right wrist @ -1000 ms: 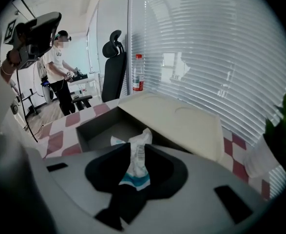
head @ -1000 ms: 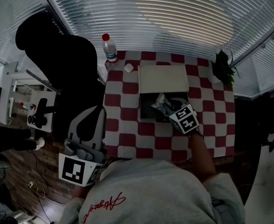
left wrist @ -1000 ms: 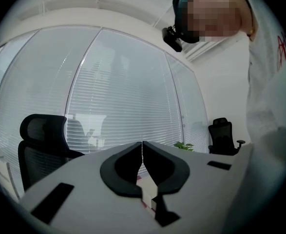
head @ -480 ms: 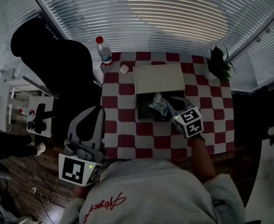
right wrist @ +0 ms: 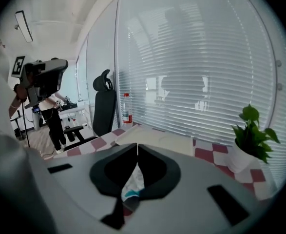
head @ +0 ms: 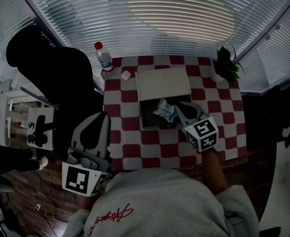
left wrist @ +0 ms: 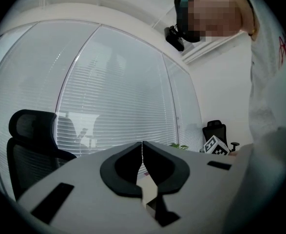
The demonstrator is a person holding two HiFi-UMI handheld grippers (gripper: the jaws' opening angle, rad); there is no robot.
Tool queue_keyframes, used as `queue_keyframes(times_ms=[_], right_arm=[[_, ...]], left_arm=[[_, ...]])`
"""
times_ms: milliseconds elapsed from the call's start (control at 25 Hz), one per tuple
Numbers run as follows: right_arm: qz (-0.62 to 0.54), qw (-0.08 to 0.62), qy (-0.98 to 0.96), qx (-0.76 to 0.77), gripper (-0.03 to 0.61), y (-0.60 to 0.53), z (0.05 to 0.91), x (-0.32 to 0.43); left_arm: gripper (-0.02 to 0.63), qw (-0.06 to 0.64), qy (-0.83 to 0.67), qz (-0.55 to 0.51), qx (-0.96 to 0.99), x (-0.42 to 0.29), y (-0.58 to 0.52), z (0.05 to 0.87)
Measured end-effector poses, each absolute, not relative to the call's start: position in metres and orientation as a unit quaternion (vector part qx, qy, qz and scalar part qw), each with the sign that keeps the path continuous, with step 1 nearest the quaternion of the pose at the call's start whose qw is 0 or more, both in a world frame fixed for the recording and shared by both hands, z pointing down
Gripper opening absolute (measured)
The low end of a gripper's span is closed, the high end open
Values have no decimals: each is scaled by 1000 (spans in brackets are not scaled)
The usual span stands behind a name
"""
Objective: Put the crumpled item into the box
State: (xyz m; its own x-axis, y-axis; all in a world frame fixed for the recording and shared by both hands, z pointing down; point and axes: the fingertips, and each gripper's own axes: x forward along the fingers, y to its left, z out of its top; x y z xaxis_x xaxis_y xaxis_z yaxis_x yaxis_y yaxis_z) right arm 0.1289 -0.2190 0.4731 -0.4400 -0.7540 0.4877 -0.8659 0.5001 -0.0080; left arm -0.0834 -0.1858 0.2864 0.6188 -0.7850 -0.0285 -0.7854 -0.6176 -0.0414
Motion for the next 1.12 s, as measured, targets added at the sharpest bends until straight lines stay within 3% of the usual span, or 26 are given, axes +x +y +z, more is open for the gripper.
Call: queue_keyframes(times_ms=[1120], right_arm=[[92,81,-847,517,12,-201,375,146]], left_arm=[[18,20,418,9,-908,-63,-195,287]])
